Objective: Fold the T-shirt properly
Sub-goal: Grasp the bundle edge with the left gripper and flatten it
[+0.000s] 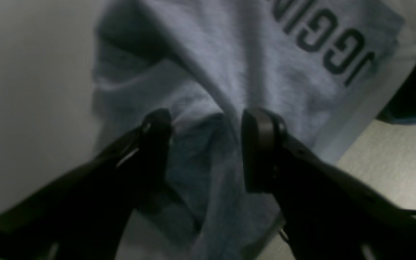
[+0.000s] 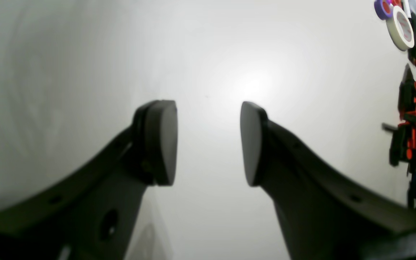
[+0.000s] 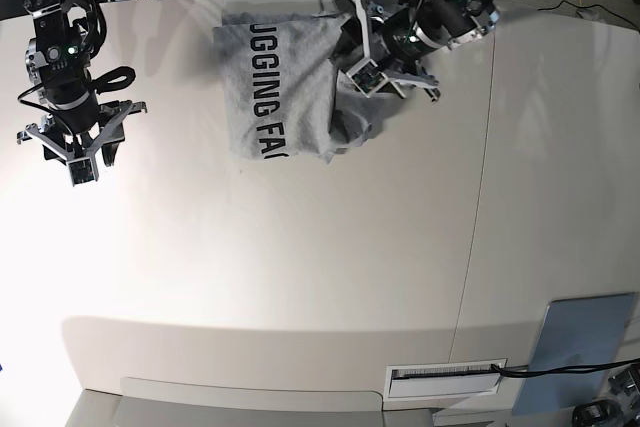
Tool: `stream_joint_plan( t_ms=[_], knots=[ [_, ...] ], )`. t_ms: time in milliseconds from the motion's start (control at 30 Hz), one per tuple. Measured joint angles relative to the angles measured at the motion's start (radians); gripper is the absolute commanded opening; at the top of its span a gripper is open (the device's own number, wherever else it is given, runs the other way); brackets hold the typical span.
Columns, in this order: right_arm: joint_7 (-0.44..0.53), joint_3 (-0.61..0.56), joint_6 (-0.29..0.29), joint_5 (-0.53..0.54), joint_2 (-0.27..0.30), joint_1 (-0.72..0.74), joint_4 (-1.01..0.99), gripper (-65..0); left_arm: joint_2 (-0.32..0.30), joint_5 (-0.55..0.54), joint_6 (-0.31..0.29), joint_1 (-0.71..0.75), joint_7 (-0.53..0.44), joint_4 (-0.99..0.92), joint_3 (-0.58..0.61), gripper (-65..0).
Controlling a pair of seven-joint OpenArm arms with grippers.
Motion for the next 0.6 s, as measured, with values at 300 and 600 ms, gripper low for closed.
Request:
stream_joint_plan(
  t_ms=[300, 600],
  knots=[
    [0.0, 0.0, 0.0, 0.0, 0.0, 0.0, 0.0, -37.1, 0.002, 0.084, 0.139, -0.068, 0.019, 0.0, -0.037, -59.0],
    [0.0, 0.0, 0.0, 0.0, 0.0, 0.0, 0.0, -37.1, 0.003, -0.142, 0.039, -0.121, 0.032, 0.002, -0.172, -53.1]
  ],
)
